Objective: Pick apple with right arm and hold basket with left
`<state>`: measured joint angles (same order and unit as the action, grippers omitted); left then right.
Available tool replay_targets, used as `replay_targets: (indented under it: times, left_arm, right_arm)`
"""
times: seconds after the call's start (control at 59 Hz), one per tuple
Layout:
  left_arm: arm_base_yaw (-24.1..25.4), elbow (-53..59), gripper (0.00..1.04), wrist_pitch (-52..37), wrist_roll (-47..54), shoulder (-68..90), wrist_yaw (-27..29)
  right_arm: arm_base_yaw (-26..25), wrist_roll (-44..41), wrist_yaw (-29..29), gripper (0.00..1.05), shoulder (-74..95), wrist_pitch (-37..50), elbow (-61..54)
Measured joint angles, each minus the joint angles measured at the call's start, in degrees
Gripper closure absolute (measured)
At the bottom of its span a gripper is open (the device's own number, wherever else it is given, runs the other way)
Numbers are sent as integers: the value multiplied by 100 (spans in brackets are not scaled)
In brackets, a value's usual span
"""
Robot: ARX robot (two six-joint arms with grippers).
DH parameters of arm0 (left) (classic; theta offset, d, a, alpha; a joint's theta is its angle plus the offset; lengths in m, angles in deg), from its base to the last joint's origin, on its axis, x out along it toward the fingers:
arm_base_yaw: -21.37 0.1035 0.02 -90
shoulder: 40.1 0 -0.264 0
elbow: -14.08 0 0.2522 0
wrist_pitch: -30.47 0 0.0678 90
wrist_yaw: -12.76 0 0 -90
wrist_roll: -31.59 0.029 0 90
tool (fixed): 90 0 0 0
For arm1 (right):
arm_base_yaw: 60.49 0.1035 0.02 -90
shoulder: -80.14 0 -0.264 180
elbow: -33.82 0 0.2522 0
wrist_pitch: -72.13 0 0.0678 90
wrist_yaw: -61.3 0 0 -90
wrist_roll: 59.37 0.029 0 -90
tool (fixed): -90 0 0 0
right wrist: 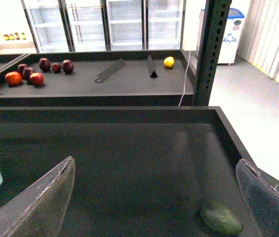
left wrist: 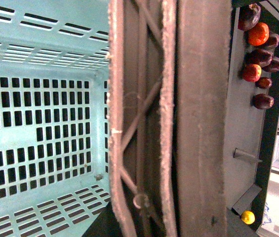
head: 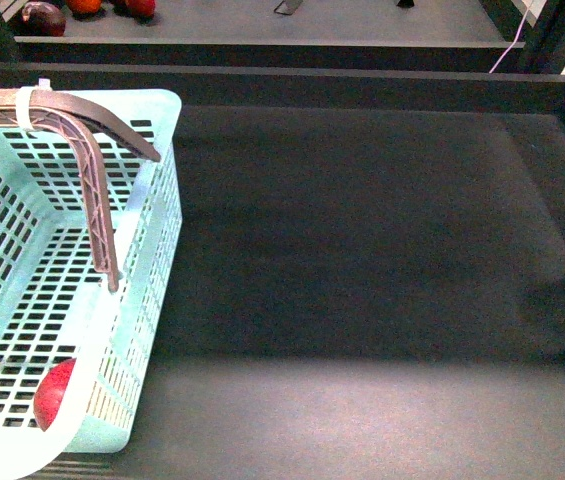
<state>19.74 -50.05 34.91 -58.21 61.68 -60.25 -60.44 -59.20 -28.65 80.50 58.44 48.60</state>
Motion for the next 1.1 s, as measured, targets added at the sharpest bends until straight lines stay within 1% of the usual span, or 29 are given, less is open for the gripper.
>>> replay_targets:
  times: [0.034, 0.271, 0.475, 0.492, 0.525, 0.542, 0.61, 0.678, 0.78, 0.797, 0.814, 0.831, 0.864, 0.881, 0.915, 0.932, 0.966, 0.983, 1.0, 1.034, 1.051, 1.102]
  left_arm:
    - [-13, 0, 87, 35, -13, 0, -11]
    - [-136, 0, 50, 415, -186, -297, 28]
    - [-297, 96, 18, 977, -352, -1143, 186]
    - [-330, 127, 13, 1113, -382, -1296, 225]
    - [-369, 190, 6, 1268, -417, -1502, 267]
    - [-378, 205, 6, 1287, -417, -1556, 273]
    - [-446, 321, 8, 1606, -472, -1915, 321]
    - [-518, 435, 7, 1888, -487, -2277, 400]
    - [-562, 487, 7, 1976, -450, -2597, 404]
    - [-531, 612, 9, 1644, -195, -2601, 210]
    - [-468, 962, 15, 710, 409, -2649, -238]
    - [-450, 1093, 16, 387, 800, -2656, -411]
    - [-387, 1639, 24, -881, 1956, -2695, -874]
    - [-378, 1777, 25, -1189, 2267, -2708, -955]
    - [-348, 2264, 32, -2221, 3515, -2774, -1174]
    - [-345, 2365, 34, -2430, 3807, -2795, -1209]
    - [-330, 2706, 42, -3178, 4852, -2933, -1270]
    - [-317, 2824, 45, -3453, 5528, -3014, -1283]
    - [-310, 2874, 47, -3567, 5779, -3056, -1294]
    - [-269, 3029, 54, -3873, 6686, -3246, -1296]
    - [-262, 3060, 56, -3910, 6883, -3294, -1298]
    - [-208, 3252, 67, -3989, 7768, -3552, -1316]
  right_arm:
    - [0, 0, 0, 9, 0, 2, 0]
    - [0, 0, 0, 9, -2, 0, 0]
    - [0, 0, -2, 9, 0, 2, 0]
    - [0, 0, -2, 9, 0, 0, 0]
    - [0, 0, -2, 9, -2, 2, 0]
    - [0, 0, 0, 9, 0, 0, 0]
    - [0, 0, -2, 9, -2, 0, 0]
    - [0, 0, -2, 9, 0, 0, 0]
    - [0, 0, -2, 9, -2, 2, 0]
    - [0, 0, -2, 9, -2, 0, 0]
    - [0, 0, -2, 9, -2, 0, 0]
    - [0, 0, -2, 9, -2, 0, 0]
    - [0, 0, 9, 9, -4, 0, 0]
    - [0, 0, 7, 9, -4, 0, 0]
    - [0, 2, 4, 9, -4, 0, 0]
    - [0, 2, 9, 9, -2, 0, 0]
    - [0, 0, 0, 9, -4, 0, 0]
    - [0, 0, -7, 9, -4, 0, 0]
    - [2, 0, -4, 9, -4, 0, 0]
    - [0, 0, -4, 9, -4, 0, 0]
    - [0, 0, -4, 9, -4, 0, 0]
    - [2, 2, -4, 9, -4, 0, 0]
